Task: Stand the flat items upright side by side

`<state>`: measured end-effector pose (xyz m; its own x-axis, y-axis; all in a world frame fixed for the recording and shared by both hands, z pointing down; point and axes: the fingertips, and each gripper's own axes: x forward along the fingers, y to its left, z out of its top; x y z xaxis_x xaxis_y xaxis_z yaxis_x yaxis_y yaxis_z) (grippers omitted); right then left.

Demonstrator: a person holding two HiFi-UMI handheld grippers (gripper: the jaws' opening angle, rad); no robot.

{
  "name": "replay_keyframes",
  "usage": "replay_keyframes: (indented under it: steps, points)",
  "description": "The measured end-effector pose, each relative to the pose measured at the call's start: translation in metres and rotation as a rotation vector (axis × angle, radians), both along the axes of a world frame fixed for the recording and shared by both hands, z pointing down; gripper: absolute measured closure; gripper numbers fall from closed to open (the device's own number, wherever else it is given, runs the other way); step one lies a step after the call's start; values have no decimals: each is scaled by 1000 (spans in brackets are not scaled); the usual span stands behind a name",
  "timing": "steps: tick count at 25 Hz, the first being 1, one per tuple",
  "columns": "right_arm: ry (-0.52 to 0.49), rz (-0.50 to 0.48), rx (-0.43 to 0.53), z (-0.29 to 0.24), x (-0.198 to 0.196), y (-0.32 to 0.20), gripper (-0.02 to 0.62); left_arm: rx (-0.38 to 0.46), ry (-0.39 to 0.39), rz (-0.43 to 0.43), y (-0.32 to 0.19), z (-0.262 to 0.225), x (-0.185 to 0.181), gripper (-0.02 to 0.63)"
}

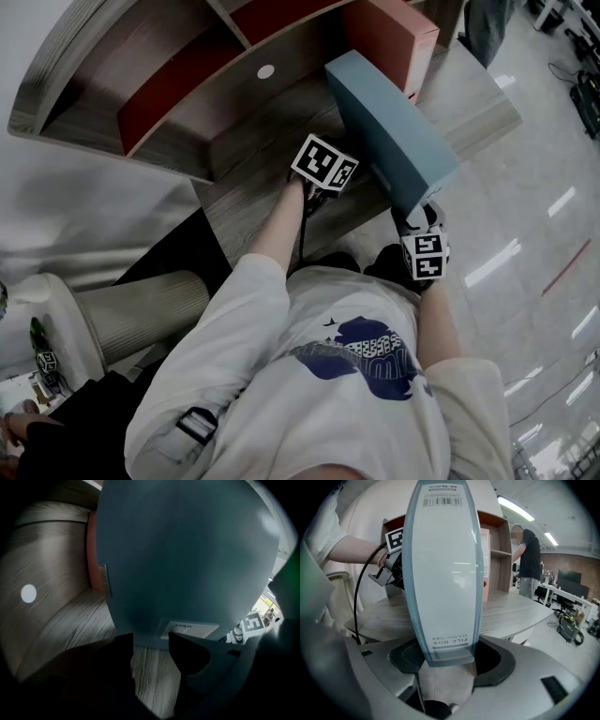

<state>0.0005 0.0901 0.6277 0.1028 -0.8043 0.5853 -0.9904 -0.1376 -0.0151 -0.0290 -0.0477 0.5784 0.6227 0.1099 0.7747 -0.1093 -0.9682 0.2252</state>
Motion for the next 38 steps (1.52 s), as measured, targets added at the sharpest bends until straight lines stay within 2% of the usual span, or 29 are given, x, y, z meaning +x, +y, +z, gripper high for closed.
replay_keyframes:
  steps: [8, 13, 19, 26, 34, 38]
  points:
    - [-39, -18, -79, 3, 3, -9, 305, 24, -6, 78, 27, -11, 5, 368]
    - [-43, -39, -134, 1, 9, -16, 307, 44, 22, 132, 48, -29, 12, 356]
    - [-46, -88, -224, 7, 18, -26, 305, 67, 45, 147, 52, -35, 27, 333]
    - [23, -157, -320, 13, 37, -30, 304, 48, 56, 172, 47, -29, 41, 319]
    - [73, -242, -274, 1, 47, -37, 275, 43, 104, 165, 41, -29, 56, 319]
    - [66, -219, -222, -25, 50, -33, 268, 43, 108, 167, 40, -27, 57, 318]
